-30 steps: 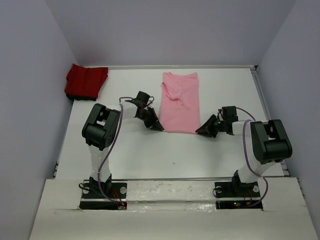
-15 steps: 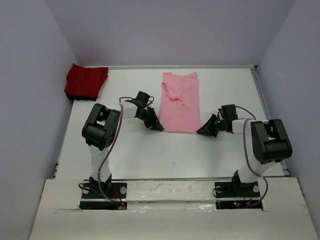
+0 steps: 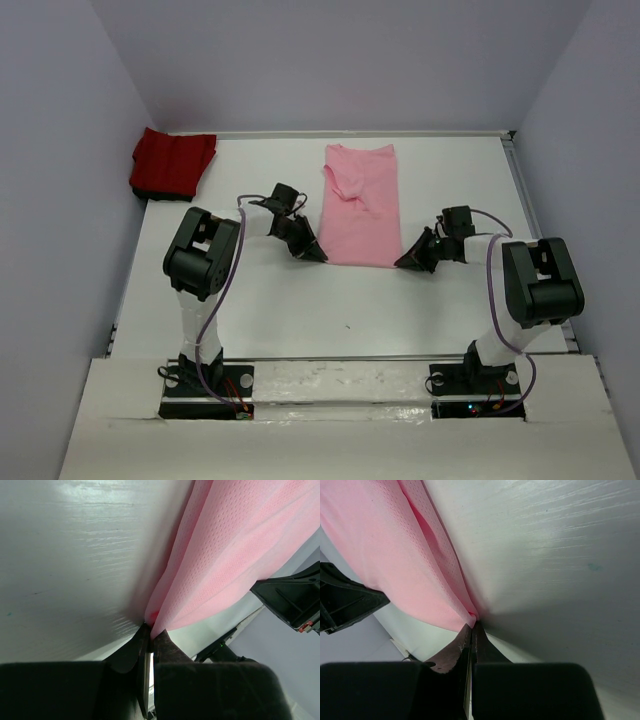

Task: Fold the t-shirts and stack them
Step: Grab one side of the 2/3 rectangular tshirt with both arms

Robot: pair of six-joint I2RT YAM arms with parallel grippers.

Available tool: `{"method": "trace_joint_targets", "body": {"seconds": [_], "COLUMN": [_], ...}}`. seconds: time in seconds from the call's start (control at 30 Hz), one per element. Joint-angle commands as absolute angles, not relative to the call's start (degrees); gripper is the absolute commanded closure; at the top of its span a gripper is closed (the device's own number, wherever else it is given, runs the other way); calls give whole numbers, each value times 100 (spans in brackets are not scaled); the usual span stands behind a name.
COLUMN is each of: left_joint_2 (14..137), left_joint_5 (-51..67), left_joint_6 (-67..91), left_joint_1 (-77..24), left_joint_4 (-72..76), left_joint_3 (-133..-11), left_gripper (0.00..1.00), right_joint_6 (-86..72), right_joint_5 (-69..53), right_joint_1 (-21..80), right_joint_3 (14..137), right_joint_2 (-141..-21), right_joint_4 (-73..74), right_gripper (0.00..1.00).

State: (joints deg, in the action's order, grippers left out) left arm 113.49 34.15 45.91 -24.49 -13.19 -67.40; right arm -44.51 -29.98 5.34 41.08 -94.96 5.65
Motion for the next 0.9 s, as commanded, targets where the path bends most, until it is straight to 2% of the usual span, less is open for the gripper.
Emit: {"method": "trace_joint_targets", "body": {"seconds": [0.0,0.87], "left_joint_2": [11197,11083], "left_joint_5": [3041,3059], "left_joint_6": [4430,4184], "left_joint_1": [-2277,-2048], "left_joint_4": [-1494,-1722], "left_joint_3": [-6469,-6652], "left_gripper": [92,92], "right_joint_6": [-4236,-4043], "right_joint_5": [-2672,-2742], "right_joint_1": [580,580], "right_joint_3": [4315,4772], "right_joint_2": [-9492,-9519], "right_joint_4": [800,1046], "right_gripper": [100,100]}}
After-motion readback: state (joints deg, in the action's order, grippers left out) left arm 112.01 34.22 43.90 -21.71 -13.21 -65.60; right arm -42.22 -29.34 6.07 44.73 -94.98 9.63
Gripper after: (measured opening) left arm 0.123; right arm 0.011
